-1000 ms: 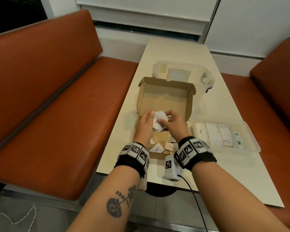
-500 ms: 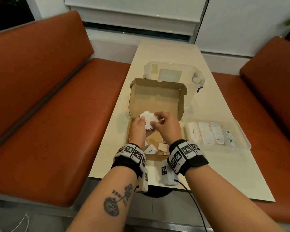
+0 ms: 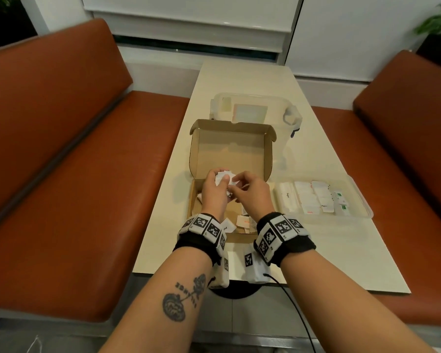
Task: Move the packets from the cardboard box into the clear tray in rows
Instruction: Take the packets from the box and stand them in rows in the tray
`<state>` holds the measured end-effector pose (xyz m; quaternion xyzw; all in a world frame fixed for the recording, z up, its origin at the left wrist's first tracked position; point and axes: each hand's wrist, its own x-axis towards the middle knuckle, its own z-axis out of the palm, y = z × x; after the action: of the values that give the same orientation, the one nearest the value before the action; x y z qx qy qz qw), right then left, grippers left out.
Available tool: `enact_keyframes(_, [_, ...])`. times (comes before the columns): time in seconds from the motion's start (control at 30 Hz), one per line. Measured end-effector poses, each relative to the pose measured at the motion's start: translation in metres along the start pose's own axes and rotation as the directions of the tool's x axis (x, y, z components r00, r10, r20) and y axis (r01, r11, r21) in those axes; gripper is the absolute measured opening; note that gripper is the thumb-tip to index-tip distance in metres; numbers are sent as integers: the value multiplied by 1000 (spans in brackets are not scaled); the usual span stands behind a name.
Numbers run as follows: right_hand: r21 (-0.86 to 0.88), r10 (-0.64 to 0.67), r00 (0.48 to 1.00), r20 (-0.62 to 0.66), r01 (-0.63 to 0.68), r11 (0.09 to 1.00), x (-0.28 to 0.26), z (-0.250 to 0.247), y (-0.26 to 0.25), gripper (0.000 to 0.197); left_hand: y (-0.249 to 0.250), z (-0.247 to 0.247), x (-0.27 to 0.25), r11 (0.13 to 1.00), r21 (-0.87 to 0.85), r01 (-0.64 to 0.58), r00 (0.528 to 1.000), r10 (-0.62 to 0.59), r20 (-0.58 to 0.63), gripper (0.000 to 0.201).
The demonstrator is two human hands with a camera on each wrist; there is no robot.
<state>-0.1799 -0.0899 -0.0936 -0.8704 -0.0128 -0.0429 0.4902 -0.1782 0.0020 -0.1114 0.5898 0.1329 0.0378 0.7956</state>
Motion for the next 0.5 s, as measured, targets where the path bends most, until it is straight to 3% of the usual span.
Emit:
enact_keyframes(0.13, [-30, 1, 1000, -31, -2, 1000, -7, -7, 6, 17, -3, 8, -2, 998, -20, 59, 998, -59, 25, 14])
enact_keyframes(0.3, [-7, 18, 999, -41, -18, 1000, -10, -16, 6, 30, 1, 16, -9, 972, -177, 155, 986, -143, 81, 22])
enact_keyframes(0.5, [92, 118, 993, -5, -117, 989, -1, -26, 8, 34, 3, 18, -13, 958, -217, 186, 973, -150, 174, 22])
